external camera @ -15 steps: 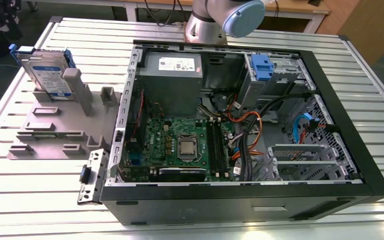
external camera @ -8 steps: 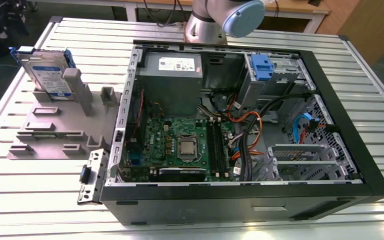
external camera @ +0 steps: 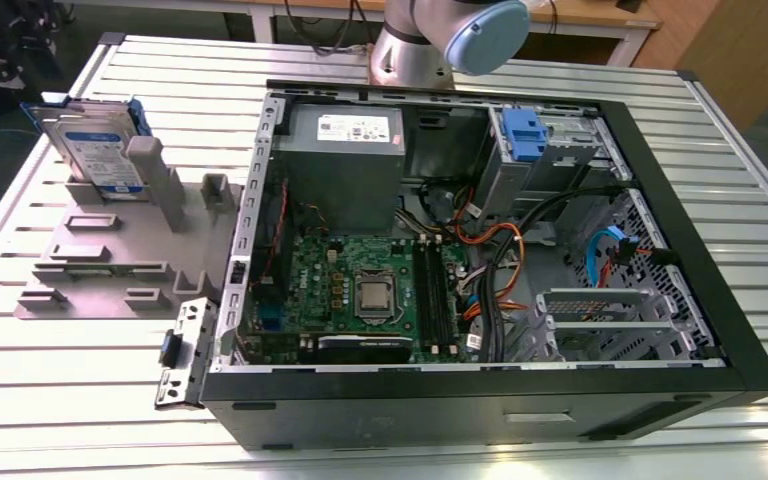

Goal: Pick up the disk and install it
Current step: 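Pick up the disk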

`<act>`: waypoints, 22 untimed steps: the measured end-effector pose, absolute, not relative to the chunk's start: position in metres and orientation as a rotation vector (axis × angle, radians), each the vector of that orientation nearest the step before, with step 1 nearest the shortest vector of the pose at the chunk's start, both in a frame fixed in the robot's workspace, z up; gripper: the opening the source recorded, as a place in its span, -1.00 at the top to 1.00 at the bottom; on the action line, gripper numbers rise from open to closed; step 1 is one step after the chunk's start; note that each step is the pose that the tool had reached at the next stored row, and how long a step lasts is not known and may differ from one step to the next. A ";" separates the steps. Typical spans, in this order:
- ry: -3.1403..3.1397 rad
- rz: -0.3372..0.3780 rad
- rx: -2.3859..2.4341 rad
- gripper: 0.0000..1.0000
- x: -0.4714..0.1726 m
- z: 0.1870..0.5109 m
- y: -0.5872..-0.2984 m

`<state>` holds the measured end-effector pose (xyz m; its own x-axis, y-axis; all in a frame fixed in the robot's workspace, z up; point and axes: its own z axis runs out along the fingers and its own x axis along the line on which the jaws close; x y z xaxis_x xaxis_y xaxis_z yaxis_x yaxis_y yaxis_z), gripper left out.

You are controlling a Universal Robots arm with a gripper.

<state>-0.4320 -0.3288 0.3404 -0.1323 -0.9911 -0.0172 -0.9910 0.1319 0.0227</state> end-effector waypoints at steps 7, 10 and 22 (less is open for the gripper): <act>-2.363 -0.046 2.069 0.05 -0.436 0.328 -0.327; -2.363 -0.047 2.070 0.05 -0.437 0.322 -0.327; -2.355 -0.046 2.084 0.05 -0.437 0.305 -0.326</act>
<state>-0.4372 -0.3265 0.3051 -0.1220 -0.9923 -0.0218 -0.9924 0.1216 0.0197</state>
